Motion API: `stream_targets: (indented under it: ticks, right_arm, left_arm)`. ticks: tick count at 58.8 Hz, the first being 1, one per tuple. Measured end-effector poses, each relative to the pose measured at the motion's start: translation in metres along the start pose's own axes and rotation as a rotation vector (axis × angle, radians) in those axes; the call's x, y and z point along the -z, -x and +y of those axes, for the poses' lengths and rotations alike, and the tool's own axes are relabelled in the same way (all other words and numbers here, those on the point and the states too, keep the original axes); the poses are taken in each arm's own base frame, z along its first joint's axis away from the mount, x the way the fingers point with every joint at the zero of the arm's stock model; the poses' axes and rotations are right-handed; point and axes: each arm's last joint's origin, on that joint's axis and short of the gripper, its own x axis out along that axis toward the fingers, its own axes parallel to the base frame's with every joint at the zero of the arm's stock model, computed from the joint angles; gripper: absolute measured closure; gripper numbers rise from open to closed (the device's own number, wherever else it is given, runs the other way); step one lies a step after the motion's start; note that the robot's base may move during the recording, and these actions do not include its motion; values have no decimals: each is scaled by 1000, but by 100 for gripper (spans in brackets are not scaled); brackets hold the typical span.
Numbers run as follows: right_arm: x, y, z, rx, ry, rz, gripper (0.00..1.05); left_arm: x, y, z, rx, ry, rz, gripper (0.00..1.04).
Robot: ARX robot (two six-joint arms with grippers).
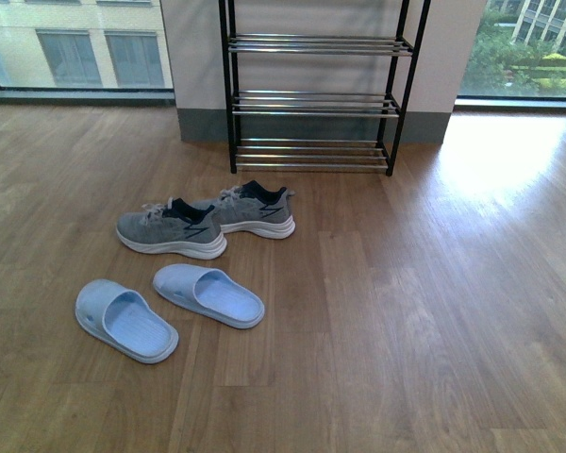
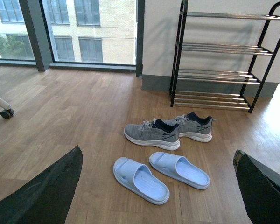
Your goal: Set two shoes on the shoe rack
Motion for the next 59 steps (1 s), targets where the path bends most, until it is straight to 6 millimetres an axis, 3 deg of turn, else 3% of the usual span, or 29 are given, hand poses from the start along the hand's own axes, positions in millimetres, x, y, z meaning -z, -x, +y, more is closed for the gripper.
stream_targets:
  ticks: [59]
  right_arm:
    - [0, 0, 0, 0, 0, 0, 9]
  left_arm:
    - [0, 0, 0, 0, 0, 0, 9]
